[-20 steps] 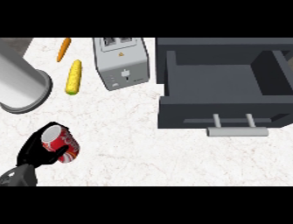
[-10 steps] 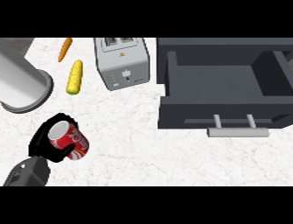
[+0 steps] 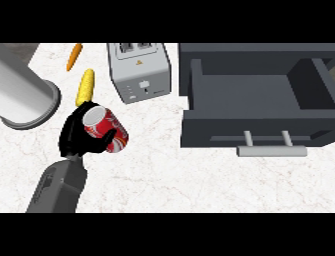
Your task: Pick up the can, place it into the drawer and close the drawer
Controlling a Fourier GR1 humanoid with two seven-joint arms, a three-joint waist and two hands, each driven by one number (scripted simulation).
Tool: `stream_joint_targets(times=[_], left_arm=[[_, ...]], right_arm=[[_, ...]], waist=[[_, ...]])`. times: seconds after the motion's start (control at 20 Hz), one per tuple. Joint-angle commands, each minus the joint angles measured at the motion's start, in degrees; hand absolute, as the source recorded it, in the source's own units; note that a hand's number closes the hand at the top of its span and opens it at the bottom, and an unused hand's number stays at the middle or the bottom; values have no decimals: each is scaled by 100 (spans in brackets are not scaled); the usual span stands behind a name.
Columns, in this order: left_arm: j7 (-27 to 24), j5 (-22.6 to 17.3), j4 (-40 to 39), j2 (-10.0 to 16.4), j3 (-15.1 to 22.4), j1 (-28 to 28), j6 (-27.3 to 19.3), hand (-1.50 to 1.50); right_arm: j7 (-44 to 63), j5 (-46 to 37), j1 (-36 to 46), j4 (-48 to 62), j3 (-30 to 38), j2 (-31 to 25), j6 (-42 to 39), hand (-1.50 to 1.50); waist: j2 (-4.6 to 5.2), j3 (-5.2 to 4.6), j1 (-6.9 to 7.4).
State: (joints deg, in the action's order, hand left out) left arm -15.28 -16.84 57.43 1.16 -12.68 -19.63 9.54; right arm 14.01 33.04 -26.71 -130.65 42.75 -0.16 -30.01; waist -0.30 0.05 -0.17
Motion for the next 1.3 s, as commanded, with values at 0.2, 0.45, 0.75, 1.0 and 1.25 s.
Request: stream_joint_targets(times=[0.2,0.45,0.75,1.0,1.25], left_arm=[[1052,-64,1769,-114,1065,-137,-1500,150],[1754,148,2458,-115,1255,-451,-2020,150],[2463,260,2485,21,1310,-1358,-2447,150],[2591,529,2176,-115,1616,-1883,-3054,150],[2666,412,1593,-116,1748,-2703,-3292,150]], right_arm=[[-104,72,-70,86,-88,15,6,-150],[27,-23,52,-73,-74,-19,281,-150],[-104,-369,54,-36,-489,13,390,-150],[-192,-171,51,196,-169,-32,74,-150],[97,-317,164,-129,-426,16,429,-150]], waist=[[5,-1,-6],[9,-3,4],[23,-3,-18],[25,-3,-47],[38,-5,-66]])
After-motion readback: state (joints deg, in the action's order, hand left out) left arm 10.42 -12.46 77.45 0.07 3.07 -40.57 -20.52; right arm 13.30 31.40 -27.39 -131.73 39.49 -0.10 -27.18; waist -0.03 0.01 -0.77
